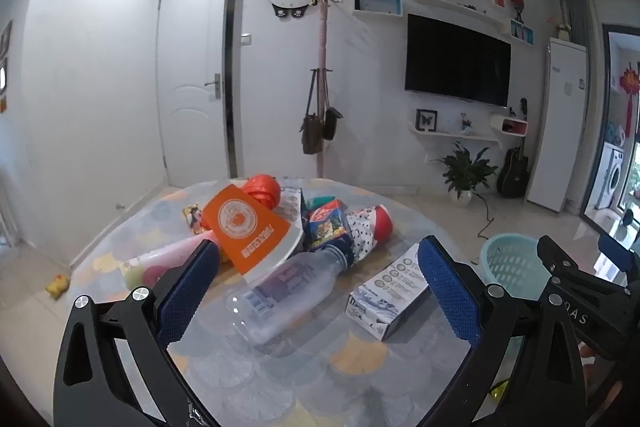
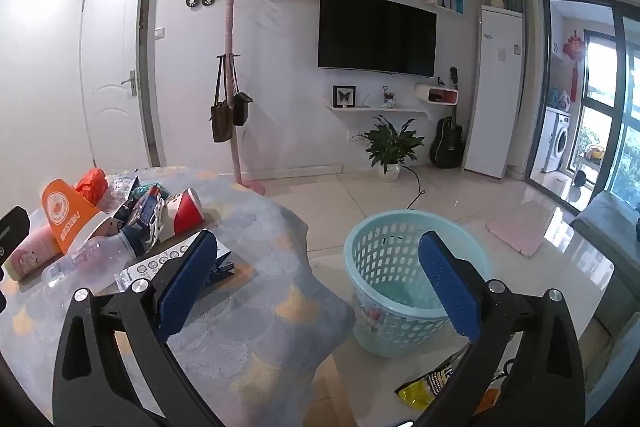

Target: Collect trash

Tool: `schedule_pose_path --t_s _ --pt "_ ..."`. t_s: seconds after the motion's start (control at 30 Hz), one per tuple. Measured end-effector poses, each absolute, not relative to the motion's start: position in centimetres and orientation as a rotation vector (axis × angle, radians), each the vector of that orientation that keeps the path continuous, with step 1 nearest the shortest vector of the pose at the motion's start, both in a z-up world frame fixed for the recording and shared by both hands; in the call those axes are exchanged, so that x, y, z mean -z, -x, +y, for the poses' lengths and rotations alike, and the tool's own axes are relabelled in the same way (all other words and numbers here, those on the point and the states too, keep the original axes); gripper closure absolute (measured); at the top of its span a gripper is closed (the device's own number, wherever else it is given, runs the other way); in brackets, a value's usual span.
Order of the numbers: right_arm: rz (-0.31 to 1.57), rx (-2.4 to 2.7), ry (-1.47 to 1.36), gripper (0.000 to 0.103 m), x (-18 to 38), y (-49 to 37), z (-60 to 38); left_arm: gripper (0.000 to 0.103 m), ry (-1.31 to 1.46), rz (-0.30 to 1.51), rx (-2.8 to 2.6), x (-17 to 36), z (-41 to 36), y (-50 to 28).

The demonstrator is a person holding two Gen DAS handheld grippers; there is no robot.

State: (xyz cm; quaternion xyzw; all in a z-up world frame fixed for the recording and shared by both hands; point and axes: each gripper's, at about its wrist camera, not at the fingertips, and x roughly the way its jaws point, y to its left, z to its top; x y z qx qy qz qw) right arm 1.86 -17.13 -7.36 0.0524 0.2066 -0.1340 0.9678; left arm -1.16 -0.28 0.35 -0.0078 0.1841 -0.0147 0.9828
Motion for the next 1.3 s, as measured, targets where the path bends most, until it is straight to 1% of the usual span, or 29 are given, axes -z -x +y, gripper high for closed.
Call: schedule_pose_path --t_s 1.3 --pt "0.397 0.25 -0.117 0.007 6.97 -1.16 -16.71 0.007 -0.013 0.372 0.049 0.14 -0.96 1.69"
